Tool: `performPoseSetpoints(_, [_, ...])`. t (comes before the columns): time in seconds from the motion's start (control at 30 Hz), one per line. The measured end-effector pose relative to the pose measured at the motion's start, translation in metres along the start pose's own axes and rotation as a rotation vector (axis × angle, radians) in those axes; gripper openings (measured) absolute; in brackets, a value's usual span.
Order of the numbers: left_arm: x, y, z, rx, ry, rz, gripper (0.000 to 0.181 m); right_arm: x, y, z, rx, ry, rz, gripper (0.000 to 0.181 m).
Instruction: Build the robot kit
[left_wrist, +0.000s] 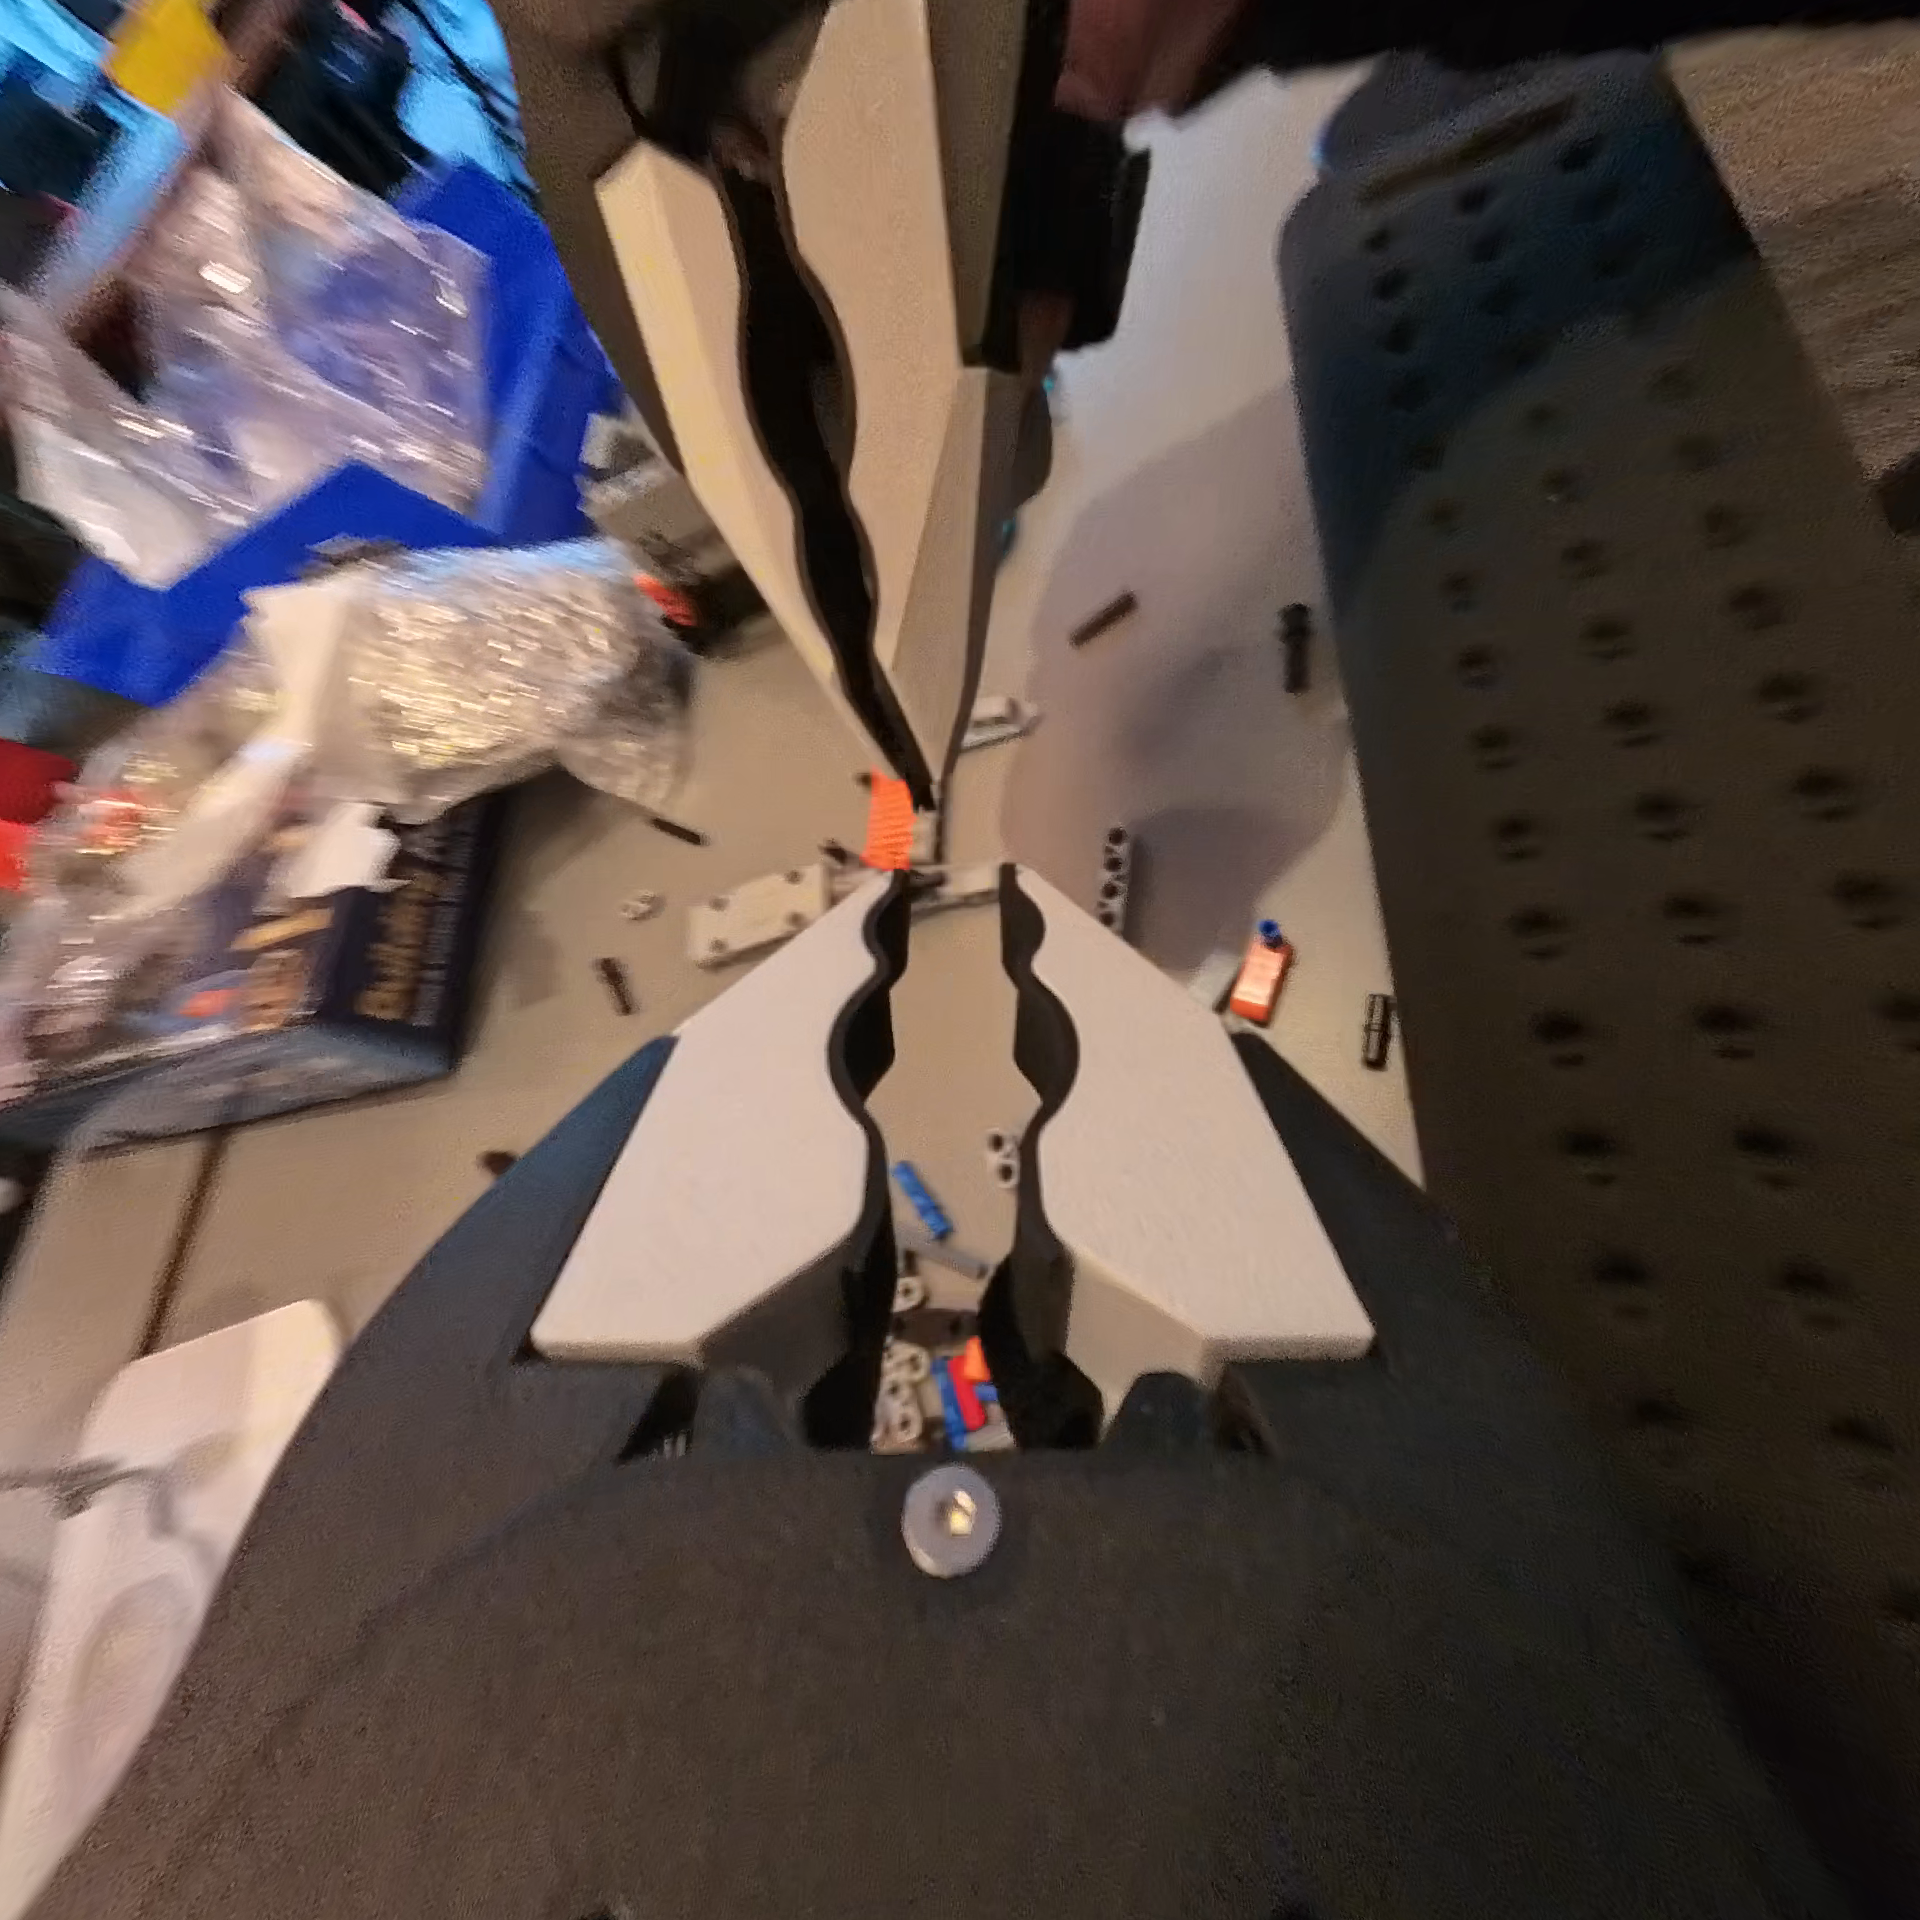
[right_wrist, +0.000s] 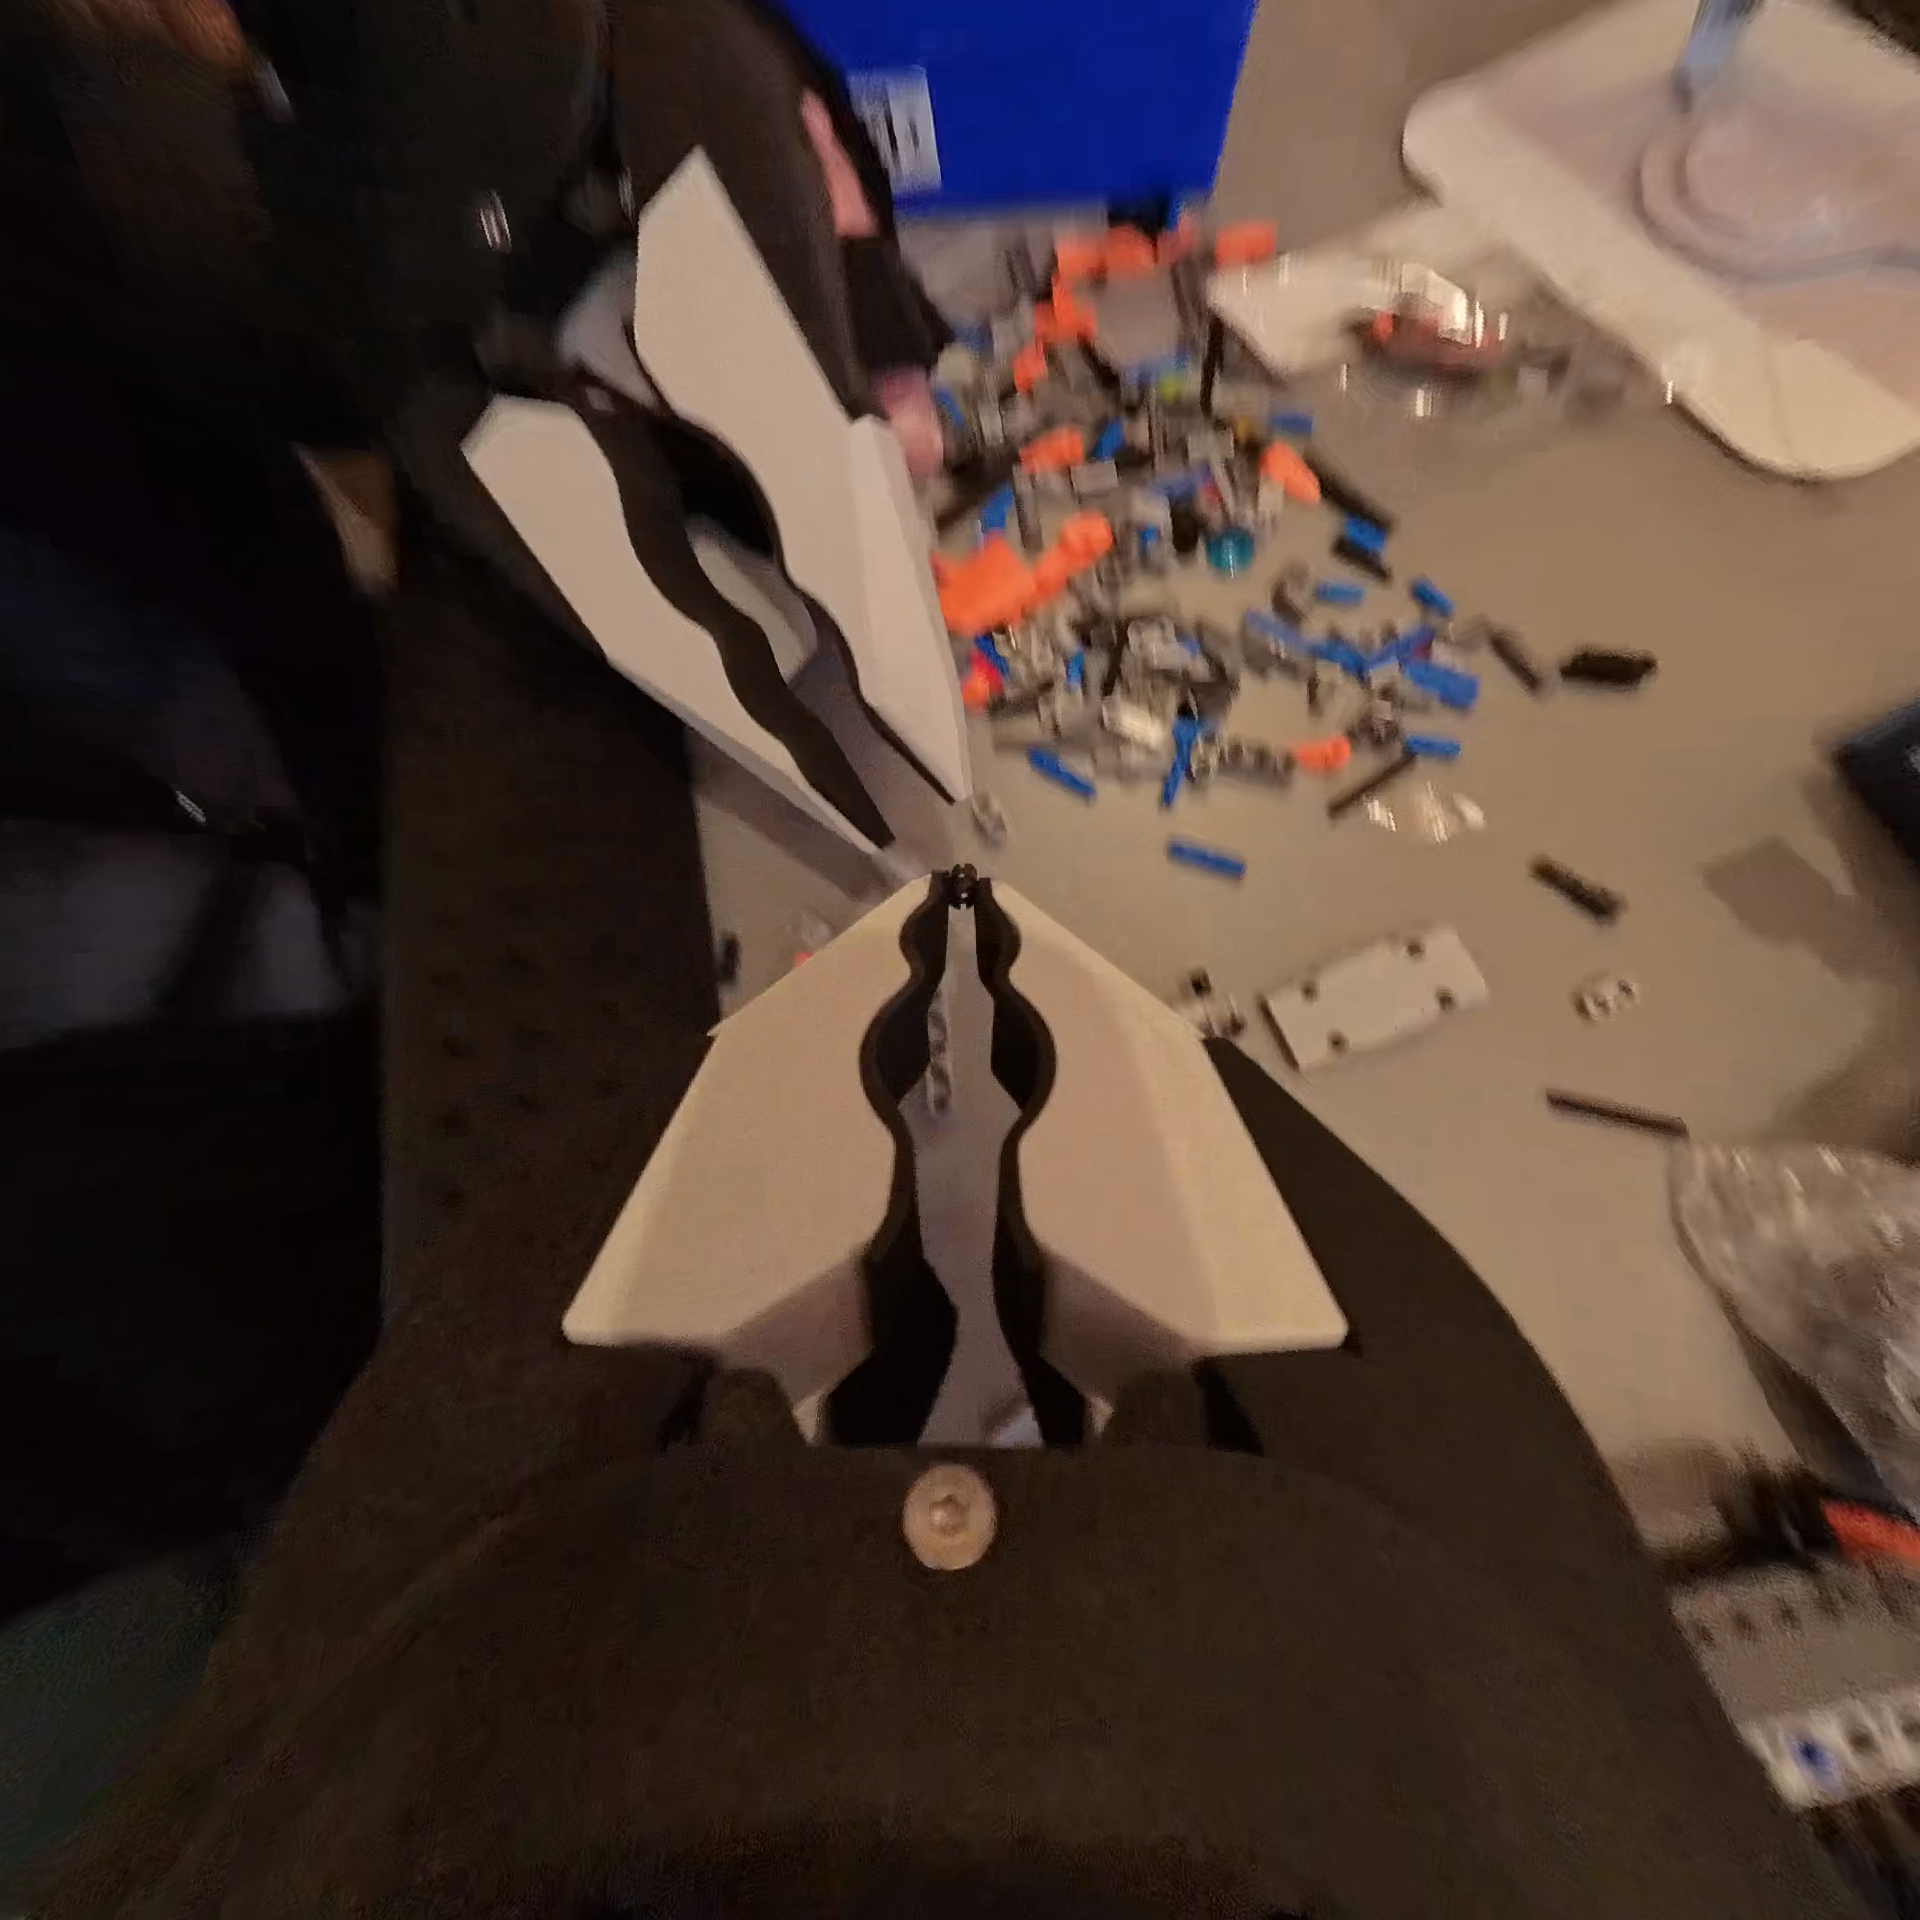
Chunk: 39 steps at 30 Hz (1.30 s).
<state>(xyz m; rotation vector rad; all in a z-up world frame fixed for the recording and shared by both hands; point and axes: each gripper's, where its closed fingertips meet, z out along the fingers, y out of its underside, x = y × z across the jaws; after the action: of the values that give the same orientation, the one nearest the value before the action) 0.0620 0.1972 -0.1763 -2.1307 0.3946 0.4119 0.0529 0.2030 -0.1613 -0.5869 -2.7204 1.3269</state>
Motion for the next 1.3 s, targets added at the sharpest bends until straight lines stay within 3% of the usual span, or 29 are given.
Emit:
performPoseSetpoints(0.2, [0.030,0.024,0.033,-0.093,0.217,-0.097,0.016,-0.003,0.067,0.011,-0.354,0.120,-0.171,0.002])
performPoseSetpoints(0.33, [0.040,0.031,0.043,-0.139,0.267,-0.105,0.016,-0.005,0.079,0.021,-0.424,0.127,-0.224,0.002])
performPoseSetpoints(0.6, [0.047,0.041,0.051,-0.181,0.314,-0.147,0.006,-0.006,0.088,0.026,-0.492,0.105,-0.259,0.002])
performPoseSetpoints(1.1, [0.048,0.040,0.052,-0.148,0.366,-0.209,0.005,-0.012,0.094,0.028,-0.582,0.001,-0.323,0.001])
performPoseSetpoints(1.3, [0.048,0.039,0.052,-0.148,0.366,-0.209,0.005,-0.012,0.093,0.028,-0.544,-0.082,-0.199,0.002])
